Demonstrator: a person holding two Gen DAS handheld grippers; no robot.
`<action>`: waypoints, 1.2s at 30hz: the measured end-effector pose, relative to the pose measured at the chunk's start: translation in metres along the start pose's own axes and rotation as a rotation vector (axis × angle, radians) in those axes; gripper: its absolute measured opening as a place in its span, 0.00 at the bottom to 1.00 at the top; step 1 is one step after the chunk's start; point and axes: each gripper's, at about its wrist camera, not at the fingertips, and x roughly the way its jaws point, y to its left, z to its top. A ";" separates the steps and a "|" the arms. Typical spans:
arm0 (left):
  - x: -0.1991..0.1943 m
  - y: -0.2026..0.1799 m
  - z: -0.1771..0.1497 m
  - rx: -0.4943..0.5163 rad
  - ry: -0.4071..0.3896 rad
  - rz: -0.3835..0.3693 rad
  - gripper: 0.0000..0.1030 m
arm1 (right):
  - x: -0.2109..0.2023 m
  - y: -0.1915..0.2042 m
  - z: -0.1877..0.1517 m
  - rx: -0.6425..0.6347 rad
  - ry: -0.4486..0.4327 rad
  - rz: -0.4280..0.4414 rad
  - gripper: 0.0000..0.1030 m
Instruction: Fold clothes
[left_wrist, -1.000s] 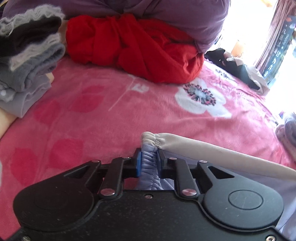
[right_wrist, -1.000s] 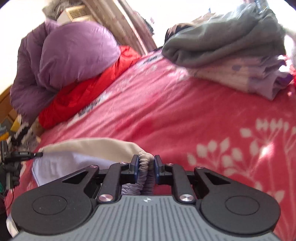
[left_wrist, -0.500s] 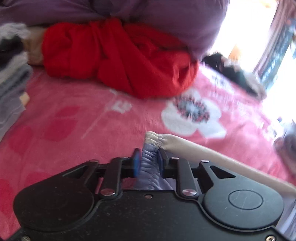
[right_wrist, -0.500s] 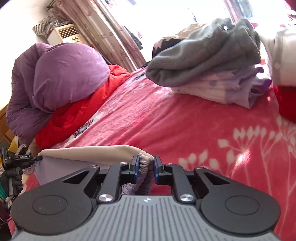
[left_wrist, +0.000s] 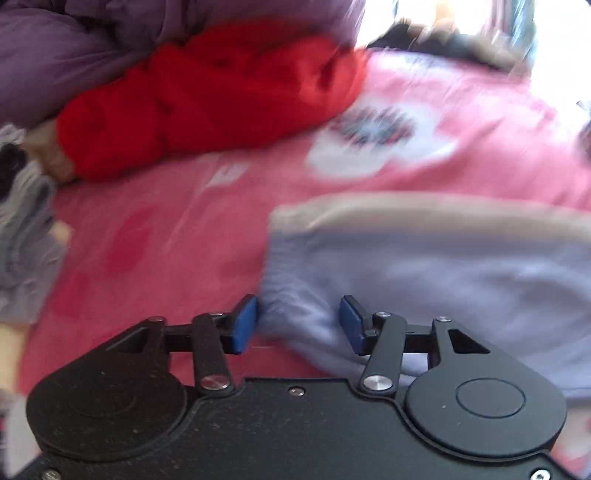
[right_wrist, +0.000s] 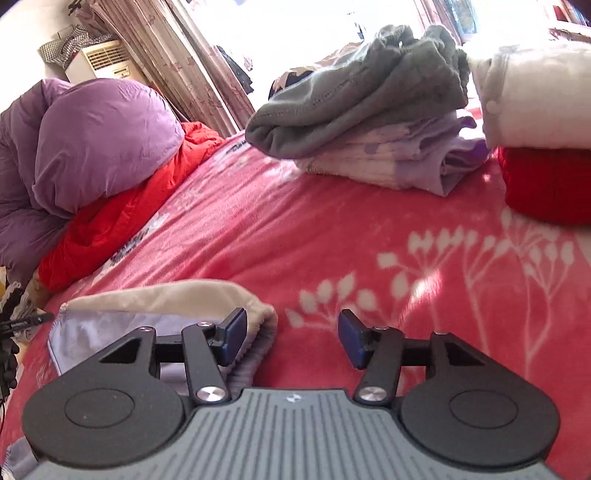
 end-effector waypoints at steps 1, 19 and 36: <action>-0.014 0.005 -0.001 -0.046 -0.041 -0.019 0.47 | 0.001 -0.001 -0.005 0.008 0.007 -0.006 0.54; -0.226 0.059 -0.200 -0.734 0.064 -0.125 0.66 | -0.088 0.044 -0.081 0.130 -0.100 0.019 0.63; -0.219 0.030 -0.236 -0.667 0.078 -0.080 0.66 | -0.066 0.057 -0.091 -0.048 -0.038 0.005 0.36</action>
